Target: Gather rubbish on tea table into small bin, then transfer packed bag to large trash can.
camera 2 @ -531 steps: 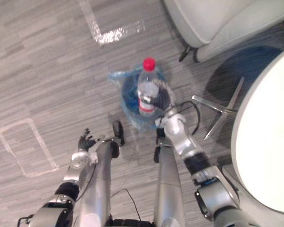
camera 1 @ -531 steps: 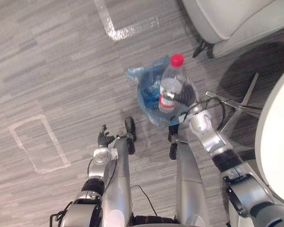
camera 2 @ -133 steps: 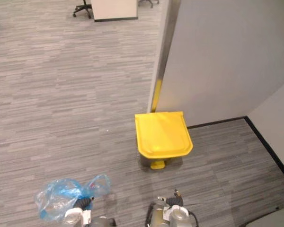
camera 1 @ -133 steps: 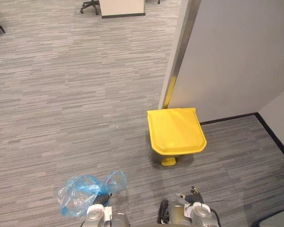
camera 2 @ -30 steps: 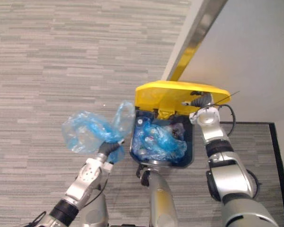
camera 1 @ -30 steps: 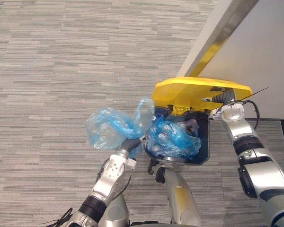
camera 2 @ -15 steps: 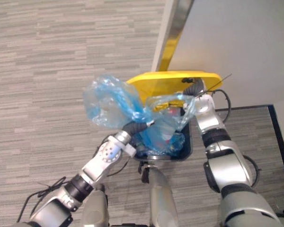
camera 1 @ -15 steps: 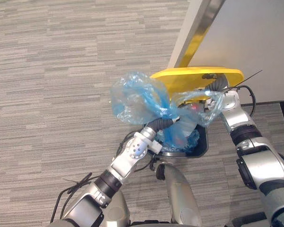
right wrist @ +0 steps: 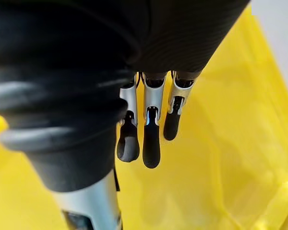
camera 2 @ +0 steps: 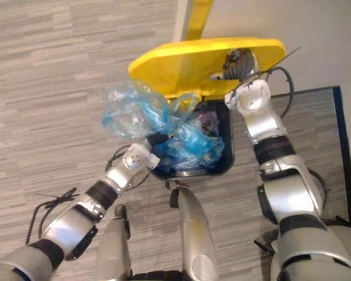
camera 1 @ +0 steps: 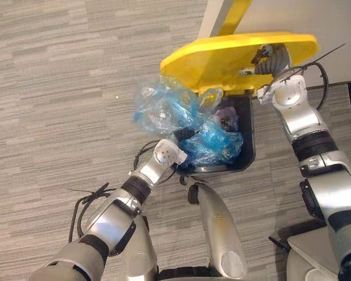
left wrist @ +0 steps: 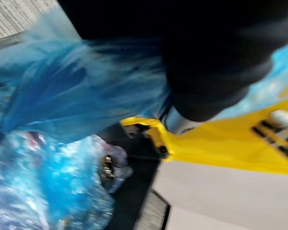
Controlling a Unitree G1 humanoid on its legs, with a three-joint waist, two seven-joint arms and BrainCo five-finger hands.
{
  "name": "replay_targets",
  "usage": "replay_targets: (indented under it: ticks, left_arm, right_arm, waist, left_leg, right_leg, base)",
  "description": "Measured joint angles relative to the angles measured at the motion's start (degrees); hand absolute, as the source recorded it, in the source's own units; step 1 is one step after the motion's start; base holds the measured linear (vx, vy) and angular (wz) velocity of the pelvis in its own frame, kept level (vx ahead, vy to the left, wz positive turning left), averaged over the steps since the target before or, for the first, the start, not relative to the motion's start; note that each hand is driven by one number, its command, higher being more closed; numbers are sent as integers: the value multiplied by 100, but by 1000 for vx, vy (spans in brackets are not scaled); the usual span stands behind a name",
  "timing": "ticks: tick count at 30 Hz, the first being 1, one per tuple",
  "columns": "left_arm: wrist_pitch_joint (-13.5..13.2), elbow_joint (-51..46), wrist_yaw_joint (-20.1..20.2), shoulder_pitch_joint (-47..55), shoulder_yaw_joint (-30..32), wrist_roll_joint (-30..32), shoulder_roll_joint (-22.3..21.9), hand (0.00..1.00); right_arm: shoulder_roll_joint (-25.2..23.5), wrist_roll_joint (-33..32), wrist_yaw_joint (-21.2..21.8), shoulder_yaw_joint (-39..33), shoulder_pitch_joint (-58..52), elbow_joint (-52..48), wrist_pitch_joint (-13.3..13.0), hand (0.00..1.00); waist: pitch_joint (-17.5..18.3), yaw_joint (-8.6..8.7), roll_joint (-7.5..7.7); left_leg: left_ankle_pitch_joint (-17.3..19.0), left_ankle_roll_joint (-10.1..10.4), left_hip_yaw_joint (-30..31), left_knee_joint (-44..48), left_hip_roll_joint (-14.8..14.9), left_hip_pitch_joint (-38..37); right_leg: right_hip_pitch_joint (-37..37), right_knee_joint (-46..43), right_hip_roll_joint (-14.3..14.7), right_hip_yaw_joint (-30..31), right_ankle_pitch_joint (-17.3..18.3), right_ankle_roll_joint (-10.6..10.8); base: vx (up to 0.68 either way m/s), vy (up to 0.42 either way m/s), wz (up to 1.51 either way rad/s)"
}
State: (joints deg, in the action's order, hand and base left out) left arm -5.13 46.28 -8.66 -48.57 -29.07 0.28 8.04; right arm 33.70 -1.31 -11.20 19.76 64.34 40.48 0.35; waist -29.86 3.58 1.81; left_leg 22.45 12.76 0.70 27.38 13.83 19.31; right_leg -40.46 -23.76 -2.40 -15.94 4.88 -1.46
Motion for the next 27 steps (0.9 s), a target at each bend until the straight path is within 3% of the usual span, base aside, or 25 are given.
replay_targets:
  ticks: [1,2,11,22,27]
  left_arm:
    - [22,49,-4,-9,1,42,0,100]
    - [79,179,-6,-11,17,142,-6,0]
    - [269,511,-8,-3,338,629,-498,0]
    - [292,660,5,147,335,625,-465,0]
    - [289,662,7,454,339,462,-241,0]
  right_arm:
    - [-4,-12,-8,47,-1,-41,0,0]
    - [-51,-112,-13,154,-1,-203,-2,0]
    - [-504,-117,-17,358,-38,-974,-73,0]
    - [-676,-109,-11,524,-87,-963,-85,0]
    - [-673,-93,5,517,-232,-520,-99,0]
  waist:
    - [-2,-2,3]
    - [-23,-8,42]
    - [-44,-84,128]
    - [38,-90,257]
    - [117,-123,321]
  left_leg:
    - [1,2,0,8,1,32]
    - [15,28,-11,44,18,93]
    - [54,102,-81,155,178,264]
    - [-14,89,-182,-58,145,-82]
    - [-115,40,-90,-207,40,-172]
  right_leg:
    - [-29,-1,1,2,-1,0]
    - [-93,-1,19,1,-8,-1]
    - [-241,20,120,-13,6,17]
    - [-11,21,94,32,-43,-61]
    - [128,109,32,12,-40,-56]
  base:
    - [0,-17,-4]
    - [3,-27,-9]
    - [-6,-27,-4]
    - [9,7,0]
    - [3,10,12]
